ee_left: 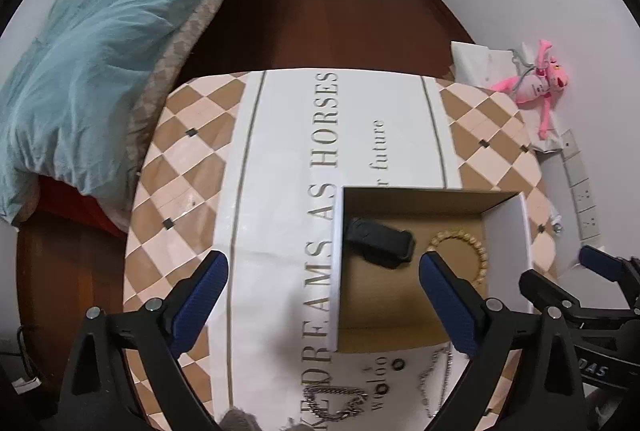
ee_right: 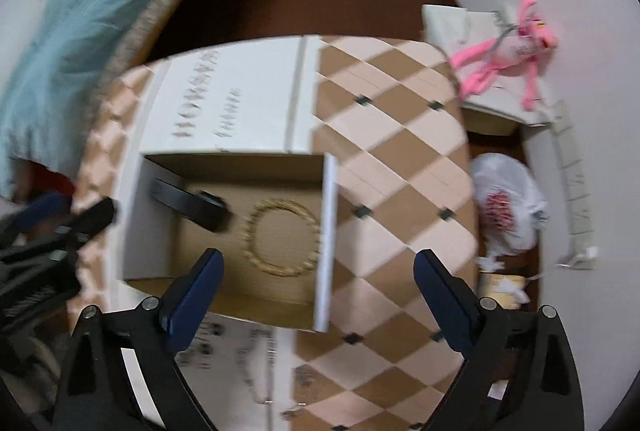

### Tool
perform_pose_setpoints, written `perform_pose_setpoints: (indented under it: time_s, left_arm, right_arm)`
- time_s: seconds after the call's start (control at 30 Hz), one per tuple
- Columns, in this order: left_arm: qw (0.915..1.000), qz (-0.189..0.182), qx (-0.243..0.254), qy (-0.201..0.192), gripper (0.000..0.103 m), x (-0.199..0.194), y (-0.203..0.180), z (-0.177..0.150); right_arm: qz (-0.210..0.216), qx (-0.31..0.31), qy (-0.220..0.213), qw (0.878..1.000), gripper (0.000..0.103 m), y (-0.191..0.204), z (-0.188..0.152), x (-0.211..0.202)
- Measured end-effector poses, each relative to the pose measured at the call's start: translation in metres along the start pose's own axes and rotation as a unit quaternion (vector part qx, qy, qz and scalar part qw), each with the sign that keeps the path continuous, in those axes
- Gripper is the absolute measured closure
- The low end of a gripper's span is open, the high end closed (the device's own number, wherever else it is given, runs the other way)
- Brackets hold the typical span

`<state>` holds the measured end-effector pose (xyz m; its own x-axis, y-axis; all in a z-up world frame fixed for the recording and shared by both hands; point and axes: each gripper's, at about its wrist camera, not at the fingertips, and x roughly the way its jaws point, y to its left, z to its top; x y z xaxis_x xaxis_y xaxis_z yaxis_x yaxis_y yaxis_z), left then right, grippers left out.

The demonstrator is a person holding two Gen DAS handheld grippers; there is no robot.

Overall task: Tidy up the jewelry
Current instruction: 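Carry the band and bead bracelet into the cardboard box and open both tools, then grasp the thick silver chain bracelet with the left tool while the right grasps the thin pendant chain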

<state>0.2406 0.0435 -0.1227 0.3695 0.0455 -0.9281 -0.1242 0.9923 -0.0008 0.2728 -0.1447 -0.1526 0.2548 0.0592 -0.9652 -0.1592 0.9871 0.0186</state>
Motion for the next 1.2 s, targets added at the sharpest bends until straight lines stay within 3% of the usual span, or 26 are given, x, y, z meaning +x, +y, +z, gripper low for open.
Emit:
perform_pose_setpoints:
  time_s: [0.43, 0.87, 1.2]
  left_arm:
    - [0.9994, 0.026, 0.001, -0.021, 0.005, -0.012, -0.002, -0.028]
    - [0.9962, 0.038, -0.012, -0.078, 0.005, -0.076, 0.006, -0.052]
    - [0.9918, 0.041, -0.02, -0.12, 0.005, -0.124, 0.016, -0.078]
  right_arm:
    - [-0.022, 0.015, -0.014, 1.0, 0.003, 0.0, -0.022, -0.001]
    - [-0.033, 0.024, -0.087, 0.995, 0.003, 0.001, -0.055, -0.071]
    - [-0.007, 0.03, -0.122, 0.992, 0.003, 0.009, -0.089, -0.118]
